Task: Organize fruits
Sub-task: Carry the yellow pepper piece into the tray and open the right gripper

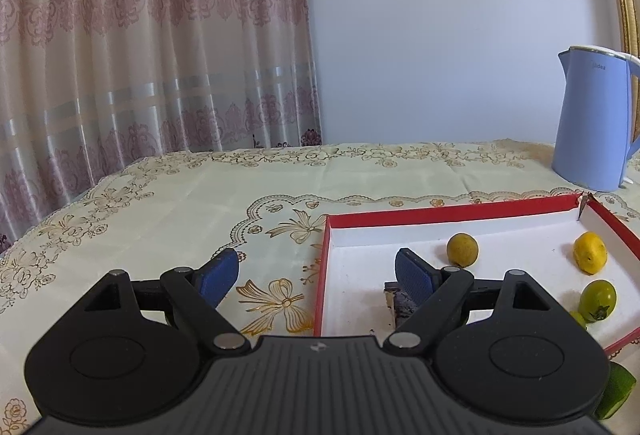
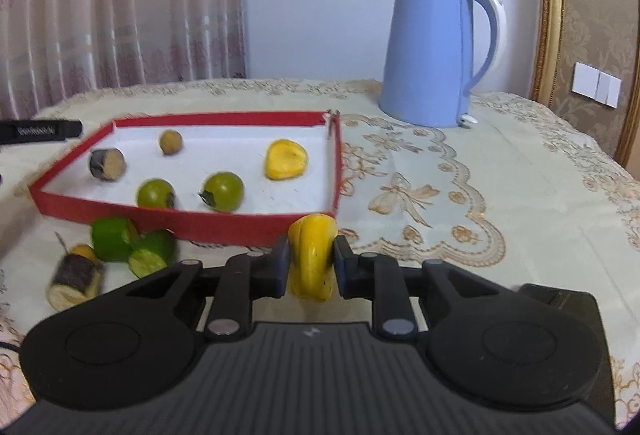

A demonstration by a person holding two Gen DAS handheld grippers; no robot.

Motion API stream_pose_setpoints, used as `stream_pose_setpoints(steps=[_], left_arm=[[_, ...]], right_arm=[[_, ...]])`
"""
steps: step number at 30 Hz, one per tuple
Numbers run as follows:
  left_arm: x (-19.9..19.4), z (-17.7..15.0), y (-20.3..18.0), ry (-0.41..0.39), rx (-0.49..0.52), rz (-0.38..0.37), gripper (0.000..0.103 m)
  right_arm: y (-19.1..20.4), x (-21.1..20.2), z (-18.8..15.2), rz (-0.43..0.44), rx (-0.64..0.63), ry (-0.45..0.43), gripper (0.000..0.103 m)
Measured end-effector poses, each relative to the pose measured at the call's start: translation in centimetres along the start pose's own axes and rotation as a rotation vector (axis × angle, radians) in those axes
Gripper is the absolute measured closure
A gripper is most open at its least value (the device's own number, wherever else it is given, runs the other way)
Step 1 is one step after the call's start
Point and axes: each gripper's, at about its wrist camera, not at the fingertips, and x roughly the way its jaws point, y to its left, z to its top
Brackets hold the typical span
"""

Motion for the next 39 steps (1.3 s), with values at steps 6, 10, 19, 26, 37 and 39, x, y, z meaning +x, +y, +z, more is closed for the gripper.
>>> stream_pose_setpoints(steps=[6,10,19,26,37,39], left_arm=[[0.0,0.0,-0.3,-0.007,0.013,-0.006,0.017],[-0.1,0.0,-0.4,-0.008,0.019,-0.007,0.017],[0.1,-0.1,-0.5,0.003,0.024,-0.004,0.017],[0.2,-0.3,-0.5,0.011,0.026,-0.004,0.017],[0.4,-0.2,-0.5,0.014,0.027,-0.009,0.017],[0.4,-0.2,-0.5,0.016,0.028,-0.008,0.017]], right_arm=[[0.6,-0.1,1.4,0.069,0.015,-0.039,0.081],[1.3,0.0,2.5,0.091,0.003,-0.065,0.081],[2.7,0.5,4.1,0.131,-0.019,-0.097,0.081],[2.9,2.3,5.7,0.157,-0.022,-0.086,0.081],[4.0,4.9,7.8,0.181,-0.044,-0.062,0.081],[4.1,5.3,8.0,0.183,-0.039,-0.058,0.081]])
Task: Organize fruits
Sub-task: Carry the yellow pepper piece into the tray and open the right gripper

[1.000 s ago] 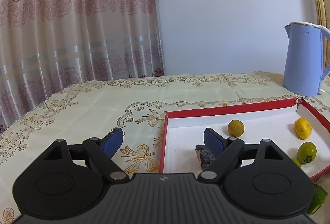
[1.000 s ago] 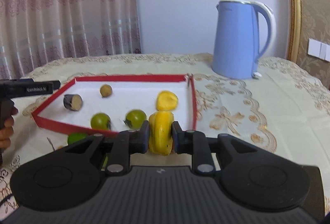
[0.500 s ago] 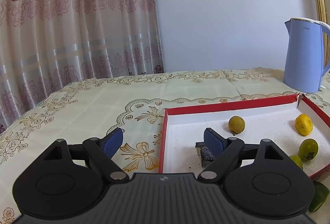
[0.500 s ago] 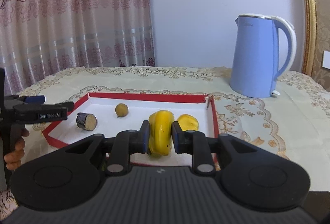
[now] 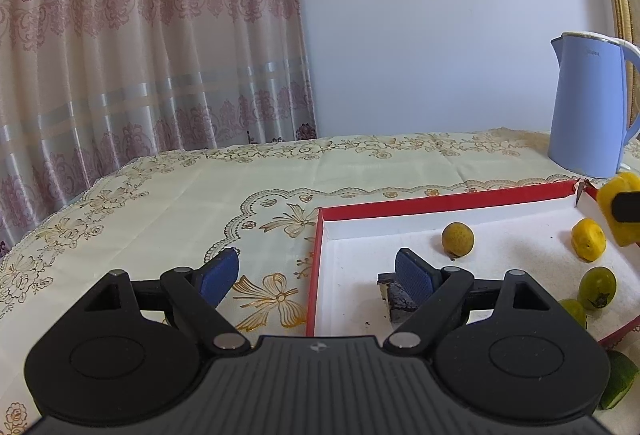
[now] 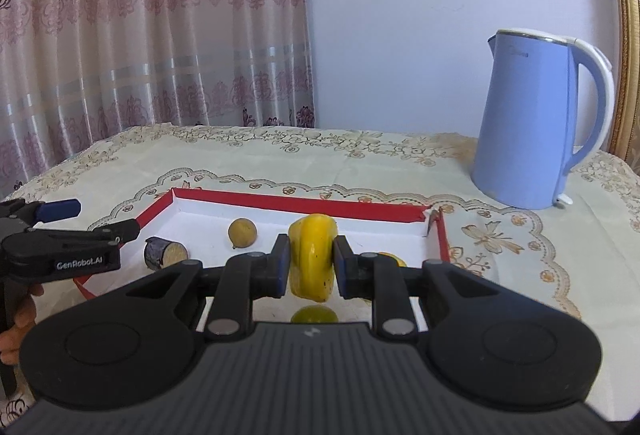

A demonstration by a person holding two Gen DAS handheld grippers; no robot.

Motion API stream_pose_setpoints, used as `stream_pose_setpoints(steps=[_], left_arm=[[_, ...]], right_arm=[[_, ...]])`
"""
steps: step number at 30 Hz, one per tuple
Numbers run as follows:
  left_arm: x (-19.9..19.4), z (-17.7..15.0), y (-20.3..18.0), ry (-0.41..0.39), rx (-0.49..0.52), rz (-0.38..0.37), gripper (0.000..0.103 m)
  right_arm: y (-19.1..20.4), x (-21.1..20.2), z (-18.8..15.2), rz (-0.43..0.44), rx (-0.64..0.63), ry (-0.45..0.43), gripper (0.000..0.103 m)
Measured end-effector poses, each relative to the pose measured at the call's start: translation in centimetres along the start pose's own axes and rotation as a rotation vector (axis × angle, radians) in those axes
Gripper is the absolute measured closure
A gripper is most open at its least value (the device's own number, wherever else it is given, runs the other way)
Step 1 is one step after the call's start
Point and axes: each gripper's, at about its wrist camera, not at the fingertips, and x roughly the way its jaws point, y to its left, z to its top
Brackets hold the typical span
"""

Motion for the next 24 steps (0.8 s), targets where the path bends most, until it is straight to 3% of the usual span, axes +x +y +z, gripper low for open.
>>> stream_pose_setpoints(steps=[24], left_arm=[[-0.2,0.0,0.2,0.010,-0.020,-0.026,0.017]], right_arm=[[-0.6,6.7,1.3,-0.024,0.043,0.102,0.081]])
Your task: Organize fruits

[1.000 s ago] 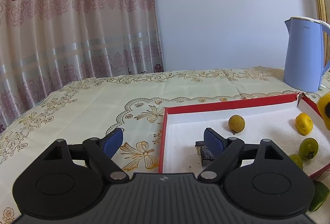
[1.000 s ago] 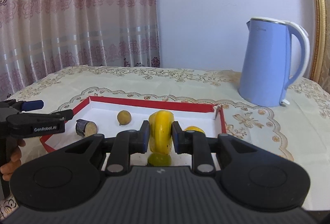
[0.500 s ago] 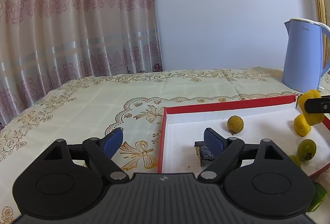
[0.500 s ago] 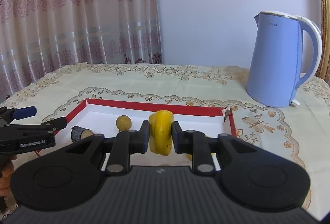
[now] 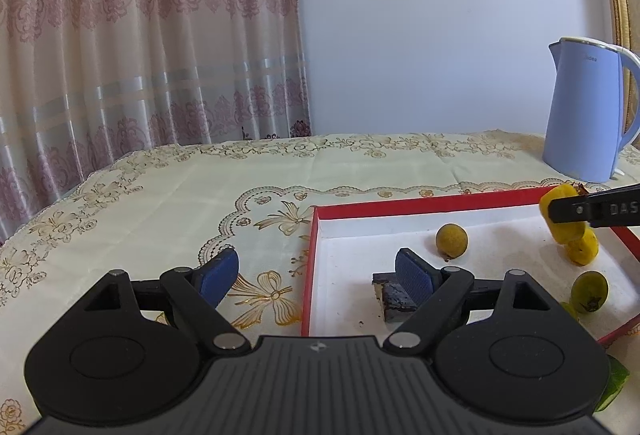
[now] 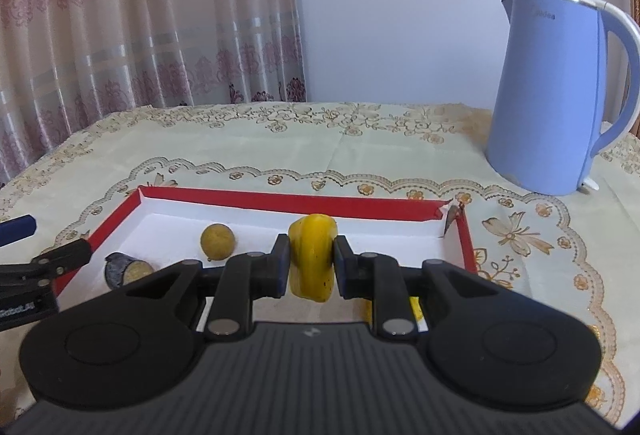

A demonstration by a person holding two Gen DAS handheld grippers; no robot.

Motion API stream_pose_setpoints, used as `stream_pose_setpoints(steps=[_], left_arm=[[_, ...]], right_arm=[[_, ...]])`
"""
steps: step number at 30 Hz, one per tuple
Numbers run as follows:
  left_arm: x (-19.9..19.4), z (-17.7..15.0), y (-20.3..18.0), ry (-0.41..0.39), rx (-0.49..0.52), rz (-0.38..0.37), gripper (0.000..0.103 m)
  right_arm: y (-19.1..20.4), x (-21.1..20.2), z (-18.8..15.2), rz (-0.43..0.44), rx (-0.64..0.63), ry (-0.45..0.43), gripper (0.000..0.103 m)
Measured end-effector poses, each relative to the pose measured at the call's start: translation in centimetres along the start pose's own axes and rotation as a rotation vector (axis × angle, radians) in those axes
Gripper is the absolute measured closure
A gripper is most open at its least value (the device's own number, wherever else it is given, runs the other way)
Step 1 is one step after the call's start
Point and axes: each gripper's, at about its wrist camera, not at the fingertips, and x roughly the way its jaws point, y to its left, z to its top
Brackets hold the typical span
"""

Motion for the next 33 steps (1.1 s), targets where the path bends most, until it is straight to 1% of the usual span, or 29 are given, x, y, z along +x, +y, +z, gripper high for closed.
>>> stream_pose_setpoints(steps=[7,10,12,13,16,18,20,24,25,26,27,30,33], left_arm=[[0.2,0.1,0.1,0.006,-0.004,-0.009,0.017],[0.2,0.0,0.0,0.008,-0.002,-0.004,0.017],[0.4,0.0,0.0,0.014,-0.001,0.000,0.017],[0.5,0.0,0.0,0.017,-0.002,0.000,0.017],[0.5,-0.1,0.1,0.020,-0.003,0.003,0.017],[0.5,0.0,0.1,0.022,-0.006,0.004,0.017],[0.5,0.0,0.1,0.022,-0.007,0.003,0.017],[0.6,-0.1,0.1,0.021,0.002,0.002,0.017],[0.5,-0.1,0.0,0.019,0.006,0.003,0.017],[0.5,-0.1,-0.1,0.014,0.009,0.004,0.017],[0.4,0.0,-0.1,0.006,0.008,0.005,0.017],[0.2,0.2,-0.1,0.015,-0.005,0.018,0.017],[-1.4,0.2,0.5,0.013,-0.044,0.012,0.017]], right_arm=[[-0.4,2.3,0.4,-0.017,0.021,0.042,0.081],[-0.6,3.5,0.2,-0.013,0.018,0.076,0.079],[-0.8,3.6,0.1,-0.021,0.035,0.074,0.064],[-0.9,3.3,0.1,-0.023,0.040,0.061,0.063],[-0.8,0.6,0.1,-0.023,0.050,-0.005,0.062],[-0.5,-1.9,-0.4,-0.013,0.048,-0.059,0.052],[-0.2,-4.9,-1.3,0.001,0.043,-0.114,0.050],[0.0,-10.3,-3.7,0.051,0.070,-0.187,0.049],[0.0,-11.3,-4.3,0.064,0.076,-0.196,0.048],[0.1,-12.3,-5.1,0.073,0.088,-0.211,0.044],[0.3,-13.0,-5.8,0.075,0.099,-0.220,0.041],[1.1,-14.3,-8.0,0.062,0.099,-0.211,0.041],[2.2,-14.4,-9.7,0.065,0.064,-0.162,0.041]])
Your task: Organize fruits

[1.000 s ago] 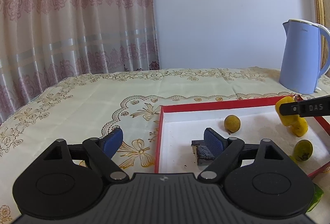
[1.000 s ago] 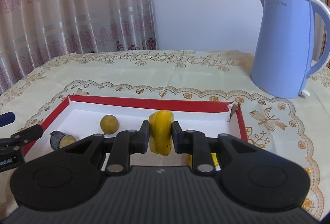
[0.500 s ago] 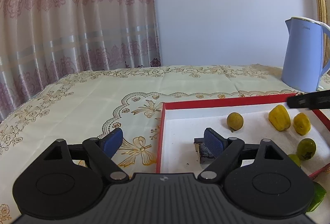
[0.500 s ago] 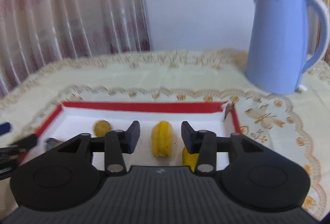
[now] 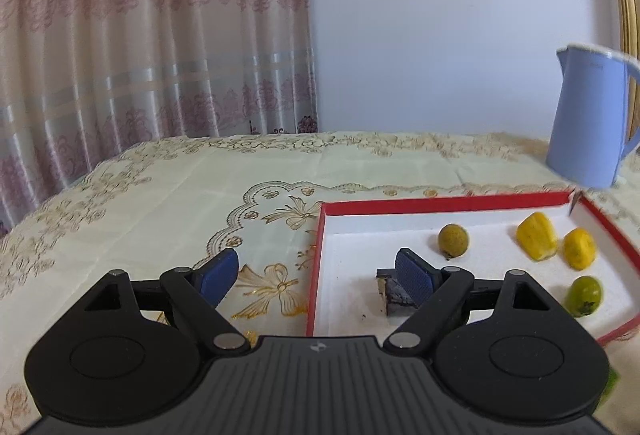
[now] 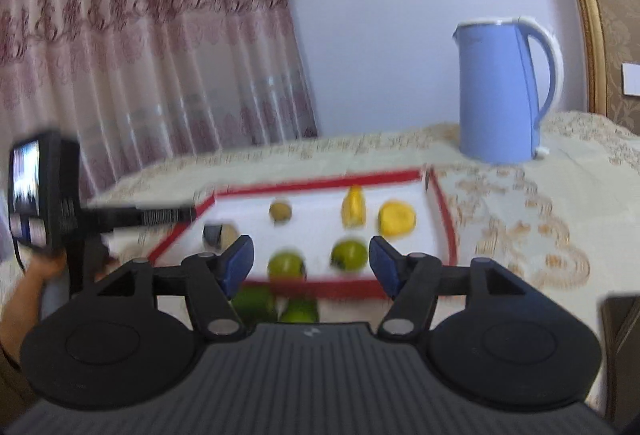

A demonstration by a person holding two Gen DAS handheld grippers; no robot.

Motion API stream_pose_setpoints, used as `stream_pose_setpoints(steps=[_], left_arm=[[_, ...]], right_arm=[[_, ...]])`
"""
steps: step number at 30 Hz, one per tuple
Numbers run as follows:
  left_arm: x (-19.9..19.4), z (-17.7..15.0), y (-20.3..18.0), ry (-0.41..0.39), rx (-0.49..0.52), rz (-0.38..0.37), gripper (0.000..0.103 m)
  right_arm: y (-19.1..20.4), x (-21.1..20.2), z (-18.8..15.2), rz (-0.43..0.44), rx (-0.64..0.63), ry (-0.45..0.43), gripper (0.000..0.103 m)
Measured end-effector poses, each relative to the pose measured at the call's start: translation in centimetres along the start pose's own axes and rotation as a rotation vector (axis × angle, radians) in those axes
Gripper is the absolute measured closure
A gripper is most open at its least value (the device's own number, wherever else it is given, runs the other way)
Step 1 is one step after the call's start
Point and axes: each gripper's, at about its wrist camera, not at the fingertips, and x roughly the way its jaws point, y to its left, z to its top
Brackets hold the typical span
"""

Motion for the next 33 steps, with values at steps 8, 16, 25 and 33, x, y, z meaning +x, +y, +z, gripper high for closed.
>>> stream_pose_setpoints(steps=[8,16,25,33], left_arm=[[-2.7,-2.0,0.9,-0.020,-0.038,-0.016,0.017],[-2.9,-2.9,2.5,0.077,-0.104,-0.158,0.017],[-4.5,-4.6,2.3,0.090,-0.071,-0.152,0.017],[-4.0,-5.1,2.0,0.098,-0.039,-0.141,0.017]], right_arm=[[3.7,0.7,-2.2,0.062,-0.161,0.080,0.041],[3.9,-0.6,-1.8,0.023,-0.183,0.050,0.033],[4.8,1.1,-2.7,0.117,-0.199,0.161,0.041],[6.1,2.5,-3.8,0.081,-0.271,0.209,0.072]])
